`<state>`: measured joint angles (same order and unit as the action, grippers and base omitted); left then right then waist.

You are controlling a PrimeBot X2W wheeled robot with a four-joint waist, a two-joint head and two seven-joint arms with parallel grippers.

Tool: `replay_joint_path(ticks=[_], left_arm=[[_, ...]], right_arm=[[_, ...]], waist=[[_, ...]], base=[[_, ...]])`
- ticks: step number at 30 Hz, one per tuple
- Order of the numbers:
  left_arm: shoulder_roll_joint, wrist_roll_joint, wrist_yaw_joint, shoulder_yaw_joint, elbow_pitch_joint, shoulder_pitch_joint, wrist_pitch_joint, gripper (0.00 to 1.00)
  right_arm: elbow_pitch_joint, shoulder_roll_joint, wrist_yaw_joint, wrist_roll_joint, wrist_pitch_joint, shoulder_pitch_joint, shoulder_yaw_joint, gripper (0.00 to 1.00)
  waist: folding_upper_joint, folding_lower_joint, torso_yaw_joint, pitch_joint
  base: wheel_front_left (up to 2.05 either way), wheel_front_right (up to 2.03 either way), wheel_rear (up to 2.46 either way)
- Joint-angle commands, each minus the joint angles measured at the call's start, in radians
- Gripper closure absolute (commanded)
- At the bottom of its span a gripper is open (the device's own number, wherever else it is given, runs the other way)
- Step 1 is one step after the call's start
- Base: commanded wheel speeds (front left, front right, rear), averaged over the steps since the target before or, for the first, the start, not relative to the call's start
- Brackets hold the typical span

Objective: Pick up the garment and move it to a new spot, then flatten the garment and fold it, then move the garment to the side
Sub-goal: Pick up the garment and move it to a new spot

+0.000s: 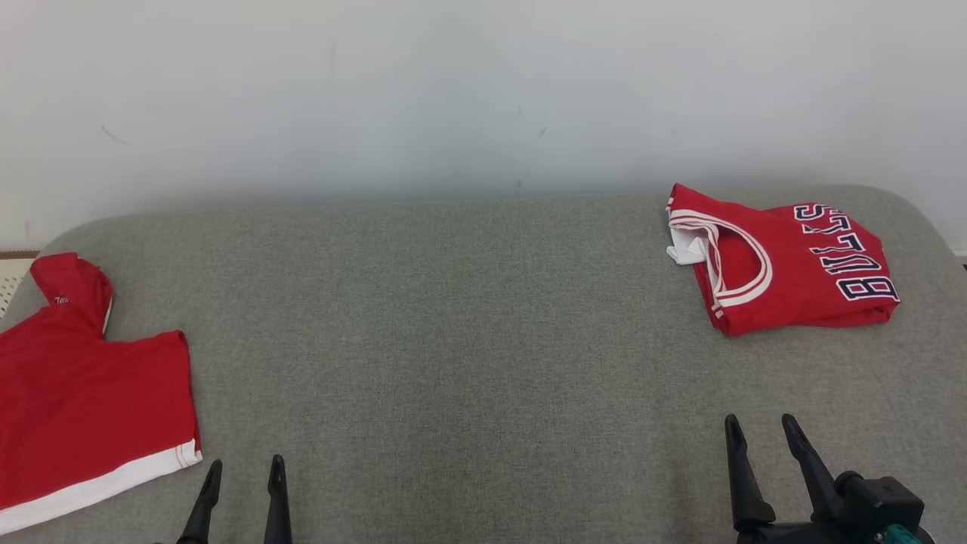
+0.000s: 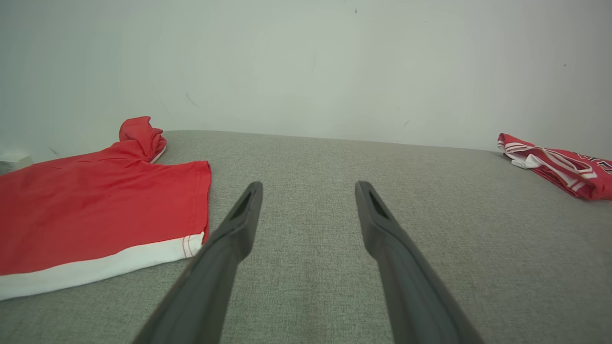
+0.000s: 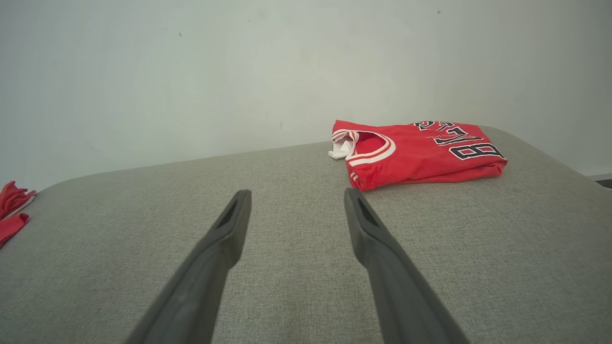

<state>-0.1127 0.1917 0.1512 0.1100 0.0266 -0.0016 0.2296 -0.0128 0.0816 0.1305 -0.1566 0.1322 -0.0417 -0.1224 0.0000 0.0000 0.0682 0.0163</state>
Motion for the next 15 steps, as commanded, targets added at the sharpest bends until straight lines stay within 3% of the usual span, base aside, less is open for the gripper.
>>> replay_joint_path(ticks=[1,15], left_arm=[[-0.004,0.000,0.003,0.002,-0.007,0.010,-0.003,0.00],[-0.012,0.012,0.006,0.009,0.000,0.002,-0.002,0.00]], right_arm=[[0.000,0.000,0.000,0.000,0.001,-0.010,0.003,0.00],[-0.007,-0.005,0.000,0.004,0.000,-0.013,0.014,0.00]], waist=[[0.0000,0.0000,0.000,0.000],[0.0000,0.0000,-0.010,0.000]], base=[[0.00,0.00,0.00],[0.00,0.00,0.00]])
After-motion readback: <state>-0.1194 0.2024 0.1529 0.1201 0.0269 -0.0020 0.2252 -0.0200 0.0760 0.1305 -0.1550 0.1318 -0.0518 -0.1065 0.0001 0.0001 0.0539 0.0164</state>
